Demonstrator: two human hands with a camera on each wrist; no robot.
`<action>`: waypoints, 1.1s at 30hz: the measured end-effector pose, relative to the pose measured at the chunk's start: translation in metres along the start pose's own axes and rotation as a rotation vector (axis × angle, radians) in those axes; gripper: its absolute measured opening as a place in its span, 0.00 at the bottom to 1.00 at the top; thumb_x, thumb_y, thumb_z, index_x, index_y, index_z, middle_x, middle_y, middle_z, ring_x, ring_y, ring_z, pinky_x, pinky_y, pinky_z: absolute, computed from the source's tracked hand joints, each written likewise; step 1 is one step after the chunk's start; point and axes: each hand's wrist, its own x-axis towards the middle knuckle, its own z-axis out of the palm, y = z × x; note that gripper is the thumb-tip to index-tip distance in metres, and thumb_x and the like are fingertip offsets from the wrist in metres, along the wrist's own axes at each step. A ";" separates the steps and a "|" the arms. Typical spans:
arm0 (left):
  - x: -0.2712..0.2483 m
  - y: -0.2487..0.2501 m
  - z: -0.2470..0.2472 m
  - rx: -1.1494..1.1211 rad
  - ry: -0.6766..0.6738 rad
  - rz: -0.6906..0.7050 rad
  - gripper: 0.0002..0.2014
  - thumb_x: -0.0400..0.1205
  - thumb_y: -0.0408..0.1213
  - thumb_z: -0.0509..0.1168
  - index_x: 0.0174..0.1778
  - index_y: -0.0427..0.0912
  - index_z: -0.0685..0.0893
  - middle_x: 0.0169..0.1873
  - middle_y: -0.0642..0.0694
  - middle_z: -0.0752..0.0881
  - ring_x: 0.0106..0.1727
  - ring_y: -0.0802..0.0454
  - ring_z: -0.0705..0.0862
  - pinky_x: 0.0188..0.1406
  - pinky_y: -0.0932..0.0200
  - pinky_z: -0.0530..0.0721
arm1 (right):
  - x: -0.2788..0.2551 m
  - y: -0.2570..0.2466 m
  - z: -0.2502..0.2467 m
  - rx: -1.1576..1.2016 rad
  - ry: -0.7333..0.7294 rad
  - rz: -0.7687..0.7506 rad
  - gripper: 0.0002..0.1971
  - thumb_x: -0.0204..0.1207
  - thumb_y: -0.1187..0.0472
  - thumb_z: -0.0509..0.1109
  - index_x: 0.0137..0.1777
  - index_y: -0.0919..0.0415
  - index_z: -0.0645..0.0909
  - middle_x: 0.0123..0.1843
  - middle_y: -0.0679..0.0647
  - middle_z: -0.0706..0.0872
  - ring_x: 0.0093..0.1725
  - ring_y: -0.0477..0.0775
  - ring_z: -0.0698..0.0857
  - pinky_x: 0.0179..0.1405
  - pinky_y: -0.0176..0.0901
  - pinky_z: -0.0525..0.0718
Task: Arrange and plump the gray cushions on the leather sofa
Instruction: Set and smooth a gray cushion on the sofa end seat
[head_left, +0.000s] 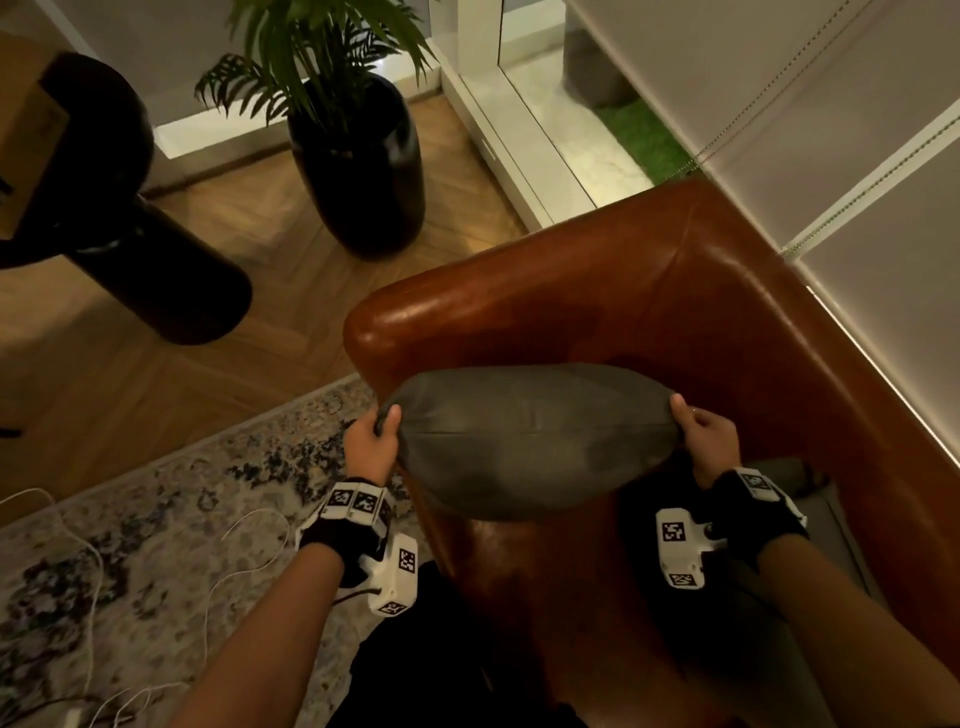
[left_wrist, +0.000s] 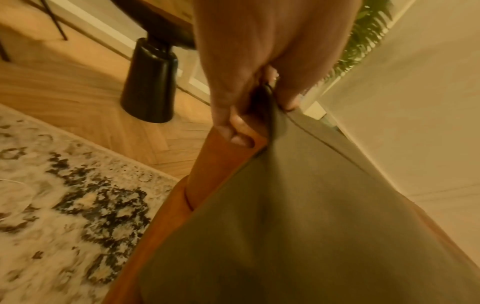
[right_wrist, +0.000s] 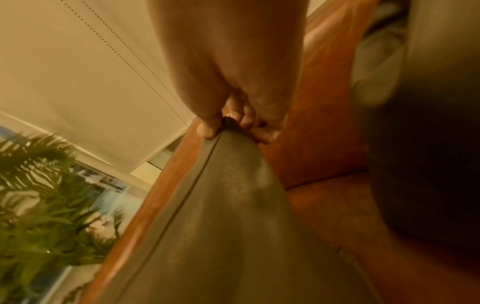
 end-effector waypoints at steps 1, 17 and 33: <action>-0.001 0.000 0.000 -0.074 -0.066 -0.051 0.13 0.84 0.44 0.58 0.49 0.39 0.83 0.49 0.35 0.84 0.56 0.35 0.83 0.63 0.38 0.79 | 0.003 0.003 -0.003 -0.038 0.033 0.007 0.20 0.74 0.45 0.69 0.31 0.62 0.81 0.39 0.61 0.85 0.46 0.64 0.85 0.52 0.57 0.81; -0.013 0.008 -0.015 0.006 0.364 0.081 0.15 0.85 0.37 0.58 0.44 0.31 0.85 0.36 0.29 0.82 0.41 0.38 0.80 0.42 0.50 0.73 | -0.048 -0.026 0.029 -0.234 0.146 -0.345 0.20 0.79 0.50 0.66 0.53 0.70 0.83 0.51 0.67 0.86 0.56 0.67 0.84 0.48 0.42 0.73; -0.012 -0.018 -0.017 0.143 0.425 0.081 0.22 0.86 0.44 0.55 0.44 0.27 0.84 0.31 0.29 0.81 0.34 0.39 0.77 0.34 0.54 0.67 | -0.059 -0.074 0.002 -0.172 0.120 -0.515 0.24 0.76 0.50 0.70 0.30 0.71 0.70 0.27 0.57 0.71 0.28 0.48 0.68 0.28 0.35 0.65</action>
